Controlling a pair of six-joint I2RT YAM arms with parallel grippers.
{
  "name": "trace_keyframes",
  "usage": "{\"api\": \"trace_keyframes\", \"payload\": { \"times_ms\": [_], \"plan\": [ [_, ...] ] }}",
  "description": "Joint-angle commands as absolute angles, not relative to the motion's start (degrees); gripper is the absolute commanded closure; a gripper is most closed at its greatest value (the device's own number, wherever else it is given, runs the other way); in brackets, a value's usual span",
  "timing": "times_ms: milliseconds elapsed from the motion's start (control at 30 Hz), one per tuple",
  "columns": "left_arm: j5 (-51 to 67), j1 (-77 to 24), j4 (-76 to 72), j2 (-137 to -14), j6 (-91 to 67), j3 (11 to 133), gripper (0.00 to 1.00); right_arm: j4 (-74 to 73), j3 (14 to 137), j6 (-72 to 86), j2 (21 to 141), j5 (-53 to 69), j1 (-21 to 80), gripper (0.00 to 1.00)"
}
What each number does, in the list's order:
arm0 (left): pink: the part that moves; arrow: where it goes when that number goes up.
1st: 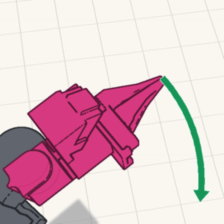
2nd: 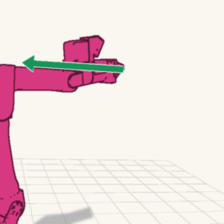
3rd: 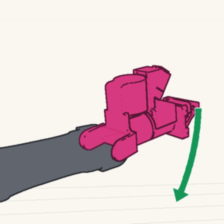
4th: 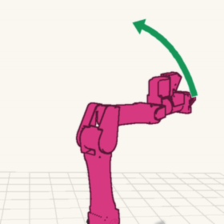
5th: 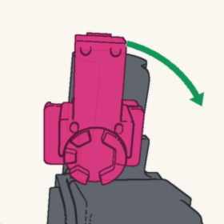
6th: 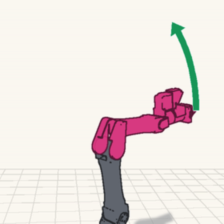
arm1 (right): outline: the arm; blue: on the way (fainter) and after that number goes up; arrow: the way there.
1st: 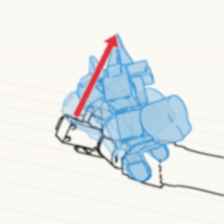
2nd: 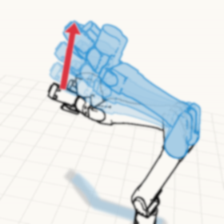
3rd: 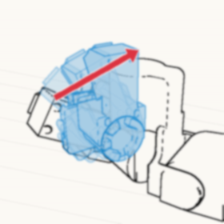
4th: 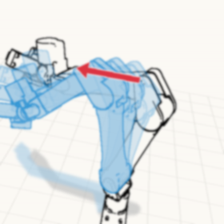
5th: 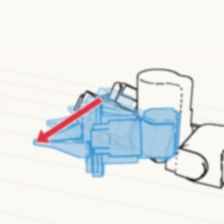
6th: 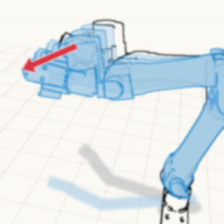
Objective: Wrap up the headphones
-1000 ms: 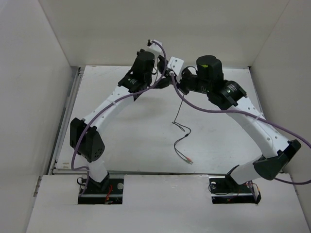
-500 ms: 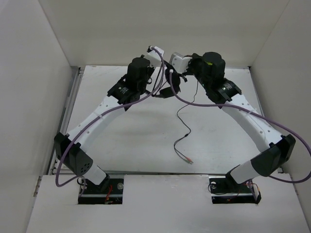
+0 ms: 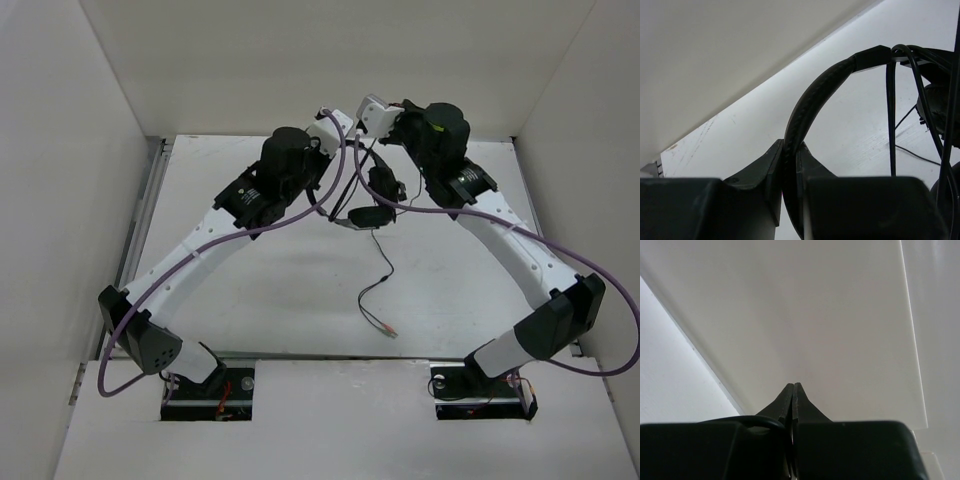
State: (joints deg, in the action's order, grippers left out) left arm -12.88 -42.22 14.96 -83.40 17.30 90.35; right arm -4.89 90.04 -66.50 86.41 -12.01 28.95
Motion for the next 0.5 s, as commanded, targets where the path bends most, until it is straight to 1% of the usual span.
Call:
{"api": "trace_keyframes", "payload": {
  "times_ms": [0, 233, 467],
  "plan": [
    [-8.9, -42.7, 16.3, -80.9, 15.4, 91.9, 1.0, 0.5, 91.9, -63.6, 86.9, -12.6, 28.2, 0.94],
    [-0.1, -42.0, 16.3, -78.0, 13.5, 94.3, 1.0, -0.6, 88.6, -50.0, 87.6, -4.7, 22.7, 0.88],
    [3.5, -42.3, 17.0, -78.0, 11.4, 100.5, 1.0, -3.4, 88.4, -34.4, 89.1, 5.0, 18.9, 0.83]
  ]
}}
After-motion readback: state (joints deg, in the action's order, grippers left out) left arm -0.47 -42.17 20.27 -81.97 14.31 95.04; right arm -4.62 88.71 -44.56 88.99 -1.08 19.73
